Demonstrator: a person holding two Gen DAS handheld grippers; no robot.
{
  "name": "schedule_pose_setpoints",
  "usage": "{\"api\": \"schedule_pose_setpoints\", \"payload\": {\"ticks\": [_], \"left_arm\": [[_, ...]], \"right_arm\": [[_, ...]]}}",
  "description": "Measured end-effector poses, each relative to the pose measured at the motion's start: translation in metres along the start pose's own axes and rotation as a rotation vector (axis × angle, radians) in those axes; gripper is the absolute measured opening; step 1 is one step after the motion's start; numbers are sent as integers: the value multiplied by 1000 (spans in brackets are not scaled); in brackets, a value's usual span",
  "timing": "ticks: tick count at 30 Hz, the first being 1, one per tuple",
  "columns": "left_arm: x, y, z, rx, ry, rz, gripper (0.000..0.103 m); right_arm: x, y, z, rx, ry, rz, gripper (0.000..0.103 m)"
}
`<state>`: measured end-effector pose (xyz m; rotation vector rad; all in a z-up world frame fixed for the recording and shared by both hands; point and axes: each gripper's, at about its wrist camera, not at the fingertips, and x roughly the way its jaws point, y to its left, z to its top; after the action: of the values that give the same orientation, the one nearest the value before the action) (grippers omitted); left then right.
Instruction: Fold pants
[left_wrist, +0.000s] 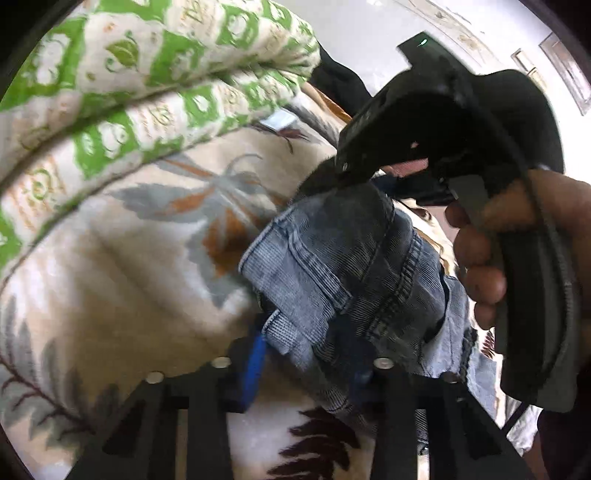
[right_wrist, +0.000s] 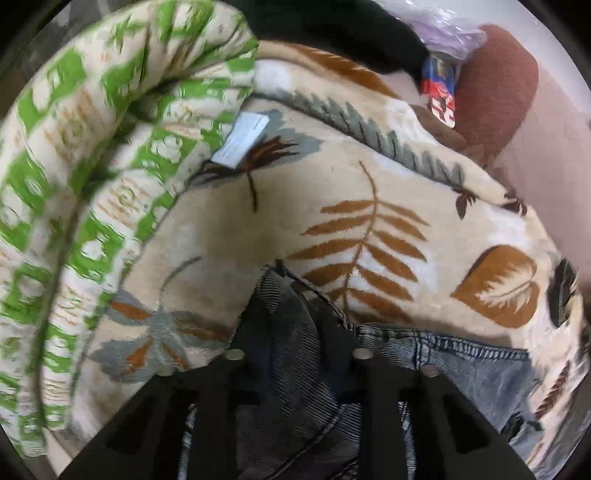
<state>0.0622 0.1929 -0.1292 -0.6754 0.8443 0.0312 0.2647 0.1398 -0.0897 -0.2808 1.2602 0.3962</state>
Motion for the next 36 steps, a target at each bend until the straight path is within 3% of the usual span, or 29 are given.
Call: {"api": "schedule_pose_setpoints", "payload": {"ticks": [5,12,18,23,29,36], "left_arm": [[-4,-11,0,56,-25,-26,22],[-18,-39,-4,189,-132,-54,21],[-36,-84,-24,382,-275,-69,21],[-54,-132,-63,604,-384,-95,20],[-48,-196,-118,794,-400,-162,20],[-10,-260,-173,937,-295,-207,20]], "right_arm": [[-25,-10,-7,30,-75,34,13],[-81,-37,-25,132,-233,109,9],[-133,-83,-61,238,-371,177,9],[-165,-138,-109,347,-470,220,9],[-178,-224,-176,480,-526,267,9],[-147,-318,-246,643,-503,296,9]]}}
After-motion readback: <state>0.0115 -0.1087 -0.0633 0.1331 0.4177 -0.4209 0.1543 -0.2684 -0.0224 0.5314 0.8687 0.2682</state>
